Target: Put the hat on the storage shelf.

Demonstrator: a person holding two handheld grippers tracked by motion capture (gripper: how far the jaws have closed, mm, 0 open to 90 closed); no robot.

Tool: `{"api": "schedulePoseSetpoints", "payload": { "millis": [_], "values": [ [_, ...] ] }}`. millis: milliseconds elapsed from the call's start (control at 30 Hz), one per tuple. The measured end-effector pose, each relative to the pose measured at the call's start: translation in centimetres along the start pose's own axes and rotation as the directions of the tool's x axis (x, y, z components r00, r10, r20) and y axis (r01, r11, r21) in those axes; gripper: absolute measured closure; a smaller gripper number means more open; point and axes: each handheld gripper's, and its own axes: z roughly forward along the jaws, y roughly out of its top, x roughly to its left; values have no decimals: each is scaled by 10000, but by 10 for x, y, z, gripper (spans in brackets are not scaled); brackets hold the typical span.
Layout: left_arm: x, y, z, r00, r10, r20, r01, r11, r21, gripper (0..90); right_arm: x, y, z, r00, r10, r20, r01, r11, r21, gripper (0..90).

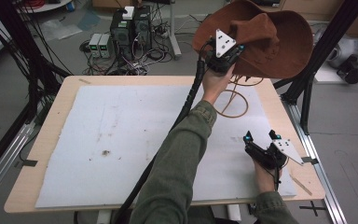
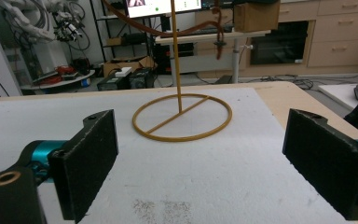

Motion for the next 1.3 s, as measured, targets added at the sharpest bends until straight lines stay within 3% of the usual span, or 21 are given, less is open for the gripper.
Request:
{"api": "schedulePoseSetpoints", "payload": {
  "millis": [167,300,467,800,1200,1300],
  "values": [
    [0,-7,6,10000,-63,69,61,9995,302,877,-1,0,0,10000,-23,3,23,10000,-30,95],
    [0,-15,7,9990,-332,290,315,9980,550,877,0,0,1,10000,8,-14,-8,10000,-38,96],
    [-5,-22,12,9993,-114,345,82,9958,915,876,0,0,1,9999,-81,-64,80,10000,-22,95],
    [-1,-32,17,9985,-227,501,144,9870,1599,875,1,0,3,9999,-64,-115,64,10000,19,95],
    [-2,-33,18,9978,101,650,-230,9793,2010,866,2,0,3,9998,-141,-110,141,9999,16,96],
    [-1,-32,19,9988,-116,470,21,9801,1987,771,2,0,3,9997,-197,-114,197,9998,-2,96]
  ]
}}
